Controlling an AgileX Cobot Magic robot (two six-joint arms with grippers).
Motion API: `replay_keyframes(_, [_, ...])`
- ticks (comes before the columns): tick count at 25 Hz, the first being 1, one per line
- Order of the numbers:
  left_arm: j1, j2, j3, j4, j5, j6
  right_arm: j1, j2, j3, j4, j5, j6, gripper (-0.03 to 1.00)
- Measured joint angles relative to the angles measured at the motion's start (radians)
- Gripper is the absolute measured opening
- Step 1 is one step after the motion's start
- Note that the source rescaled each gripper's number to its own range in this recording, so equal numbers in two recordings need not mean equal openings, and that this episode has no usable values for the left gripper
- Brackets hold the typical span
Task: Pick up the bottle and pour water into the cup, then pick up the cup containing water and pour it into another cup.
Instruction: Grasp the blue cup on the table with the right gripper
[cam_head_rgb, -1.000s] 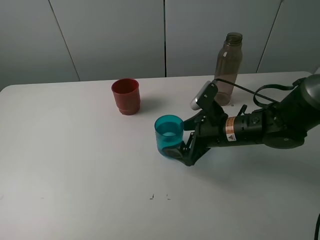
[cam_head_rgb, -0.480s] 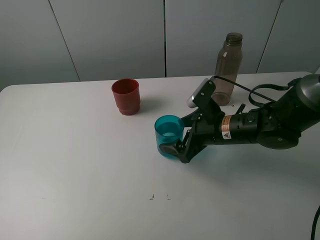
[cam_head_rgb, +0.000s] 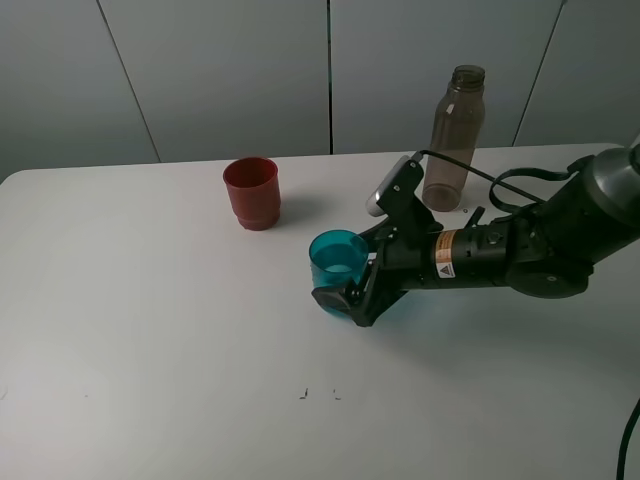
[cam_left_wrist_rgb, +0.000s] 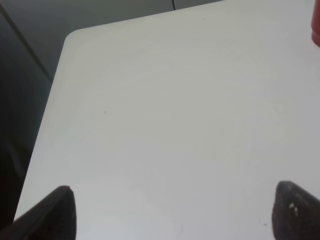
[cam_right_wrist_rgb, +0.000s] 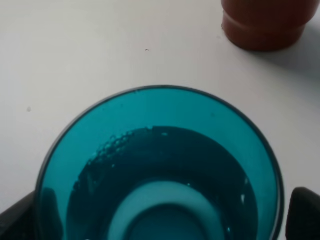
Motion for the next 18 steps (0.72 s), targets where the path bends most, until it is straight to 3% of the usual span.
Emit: replay_keyframes(18, [0.000, 0.000, 0.000, 0.000, 0.000, -0.002, 0.018, 0.038, -0.023, 0.000, -0.015, -0.025, 1.00])
